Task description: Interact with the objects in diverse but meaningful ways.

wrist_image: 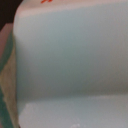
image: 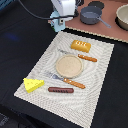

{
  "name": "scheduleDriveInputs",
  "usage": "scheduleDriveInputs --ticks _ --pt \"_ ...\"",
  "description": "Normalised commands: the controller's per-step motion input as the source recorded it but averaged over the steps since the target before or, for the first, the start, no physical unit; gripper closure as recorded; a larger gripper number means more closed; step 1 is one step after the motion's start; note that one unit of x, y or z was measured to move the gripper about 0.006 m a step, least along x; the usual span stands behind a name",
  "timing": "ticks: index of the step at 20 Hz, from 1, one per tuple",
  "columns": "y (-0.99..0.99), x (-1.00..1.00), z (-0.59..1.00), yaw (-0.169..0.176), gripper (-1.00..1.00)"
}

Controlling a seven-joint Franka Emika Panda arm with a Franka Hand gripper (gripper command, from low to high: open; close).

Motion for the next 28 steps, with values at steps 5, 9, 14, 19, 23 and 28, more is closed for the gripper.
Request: scheduleDriveInputs --ticks 5,9,14,19,23,28 --pt "0.04 -0.82 -0.91 0.071 1.00" --pt "0.17 -0.37 -0.31 0.039 1.00" --pt "0.36 0.16 0.50 -0.068 -1.00" --pt "0.28 0.17 0.56 -0.073 -1.00" --pt "0.17 0.20 0.58 -0.037 -1.00" --pt "0.07 0.68 0.99 -0.118 -1.00"
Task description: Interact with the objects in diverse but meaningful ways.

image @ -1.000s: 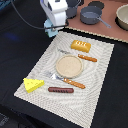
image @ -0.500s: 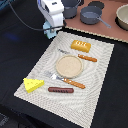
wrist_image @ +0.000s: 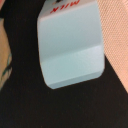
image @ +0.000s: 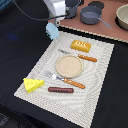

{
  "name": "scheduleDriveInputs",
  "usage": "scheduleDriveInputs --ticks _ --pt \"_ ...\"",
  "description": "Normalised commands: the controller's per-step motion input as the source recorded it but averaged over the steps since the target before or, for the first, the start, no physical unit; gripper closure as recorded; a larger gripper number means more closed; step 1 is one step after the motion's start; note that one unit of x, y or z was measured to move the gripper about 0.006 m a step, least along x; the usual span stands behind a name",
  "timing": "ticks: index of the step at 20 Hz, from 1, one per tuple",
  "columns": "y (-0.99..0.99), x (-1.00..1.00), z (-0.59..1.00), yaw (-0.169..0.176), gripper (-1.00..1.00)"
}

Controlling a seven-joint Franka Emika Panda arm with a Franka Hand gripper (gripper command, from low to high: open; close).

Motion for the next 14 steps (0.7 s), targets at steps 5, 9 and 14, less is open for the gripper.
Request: scheduleDriveInputs --ticks 5,9,14 --pt "-0.07 0.71 0.90 -0.151 -1.00" --pt "-0.18 0.85 0.58 -0.119 -1.00" --pt "-0.06 0.98 0.25 -0.050 -1.00"
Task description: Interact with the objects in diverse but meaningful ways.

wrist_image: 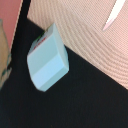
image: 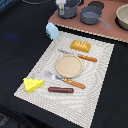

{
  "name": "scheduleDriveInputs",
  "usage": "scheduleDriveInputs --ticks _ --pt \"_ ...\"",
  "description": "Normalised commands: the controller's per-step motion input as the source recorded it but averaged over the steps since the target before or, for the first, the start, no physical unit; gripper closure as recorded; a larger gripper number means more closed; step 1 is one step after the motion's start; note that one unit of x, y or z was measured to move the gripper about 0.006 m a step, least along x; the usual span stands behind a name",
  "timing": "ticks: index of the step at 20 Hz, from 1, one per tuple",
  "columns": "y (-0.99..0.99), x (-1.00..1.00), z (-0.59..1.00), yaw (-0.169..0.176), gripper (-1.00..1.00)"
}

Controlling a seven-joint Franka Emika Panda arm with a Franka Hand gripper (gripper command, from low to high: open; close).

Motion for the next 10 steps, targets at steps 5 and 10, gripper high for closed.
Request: scheduleDriveInputs --ticks 5,10 --pt "0.00 1.00 0.14 -0.003 -1.00" --pt "-0.01 1.00 0.09 -0.026 -1.00"
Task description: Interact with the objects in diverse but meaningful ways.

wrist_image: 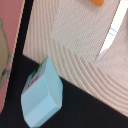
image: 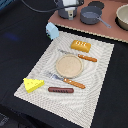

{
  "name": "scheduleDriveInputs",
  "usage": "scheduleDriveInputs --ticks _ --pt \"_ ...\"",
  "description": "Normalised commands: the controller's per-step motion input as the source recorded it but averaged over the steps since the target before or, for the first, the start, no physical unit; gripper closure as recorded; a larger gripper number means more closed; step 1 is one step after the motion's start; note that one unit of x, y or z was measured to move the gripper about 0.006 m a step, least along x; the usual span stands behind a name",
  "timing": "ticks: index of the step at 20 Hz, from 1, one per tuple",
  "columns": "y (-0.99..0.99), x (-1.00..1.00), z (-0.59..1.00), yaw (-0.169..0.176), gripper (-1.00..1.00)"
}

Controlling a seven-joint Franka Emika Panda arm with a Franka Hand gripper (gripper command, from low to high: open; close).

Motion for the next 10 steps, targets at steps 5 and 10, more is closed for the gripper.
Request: scheduleDriveInputs --ticks 5,10 --pt "-0.19 0.95 0.00 -0.068 -1.00" --pt "-0.23 0.88 -0.08 -0.104 -1.00"
